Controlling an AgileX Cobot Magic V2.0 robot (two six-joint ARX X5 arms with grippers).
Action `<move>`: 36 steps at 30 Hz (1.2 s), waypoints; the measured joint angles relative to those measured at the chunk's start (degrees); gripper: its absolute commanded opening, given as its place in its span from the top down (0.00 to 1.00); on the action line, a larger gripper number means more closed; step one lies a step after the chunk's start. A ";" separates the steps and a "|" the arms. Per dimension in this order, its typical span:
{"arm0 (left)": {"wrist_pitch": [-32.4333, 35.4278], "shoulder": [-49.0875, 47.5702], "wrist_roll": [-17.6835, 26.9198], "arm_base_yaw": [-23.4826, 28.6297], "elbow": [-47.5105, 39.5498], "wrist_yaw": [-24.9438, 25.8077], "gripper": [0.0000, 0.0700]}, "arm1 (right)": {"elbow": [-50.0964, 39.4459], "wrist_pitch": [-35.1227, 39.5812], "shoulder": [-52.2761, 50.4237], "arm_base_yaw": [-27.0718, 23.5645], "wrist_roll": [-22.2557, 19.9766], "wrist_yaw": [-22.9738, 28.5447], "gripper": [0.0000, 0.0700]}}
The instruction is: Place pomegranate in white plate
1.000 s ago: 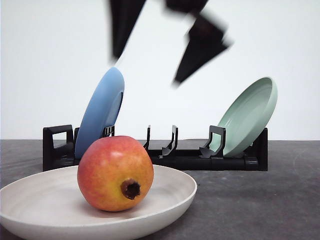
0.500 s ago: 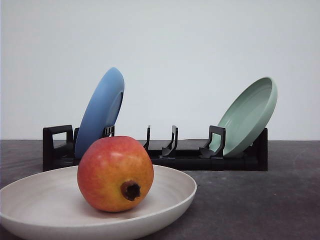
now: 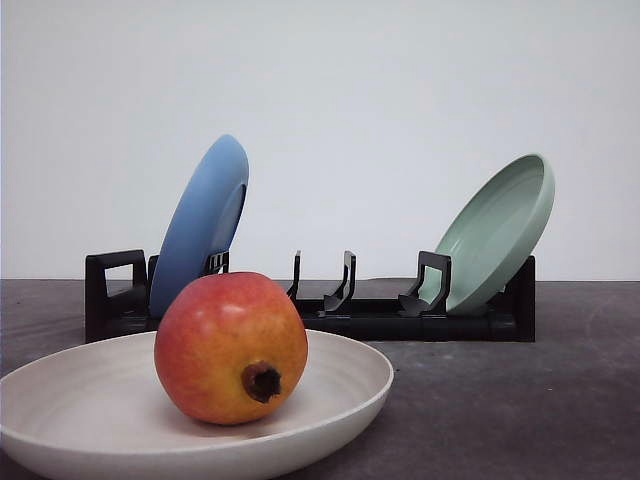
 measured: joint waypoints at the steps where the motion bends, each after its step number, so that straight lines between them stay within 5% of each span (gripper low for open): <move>1: 0.00 0.00 0.10 0.00 0.00 0.00 0.33 | 0.00 0.12 0.07 0.00 0.00 -0.02 0.18; 2: -0.04 0.00 0.50 0.00 0.00 0.06 0.67 | 0.00 0.12 0.16 0.00 0.05 -0.02 0.53; 3: -0.17 0.00 1.44 0.00 0.00 0.33 1.00 | 0.00 0.12 0.22 0.00 0.24 -0.02 1.00; 11: -1.68 0.00 5.70 0.00 0.00 1.46 1.00 | 0.00 0.15 0.41 0.00 0.22 0.15 1.00; 36: -1.44 -1.80 6.01 1.50 -0.95 1.53 1.00 | 0.00 0.16 0.41 0.00 0.22 0.15 1.00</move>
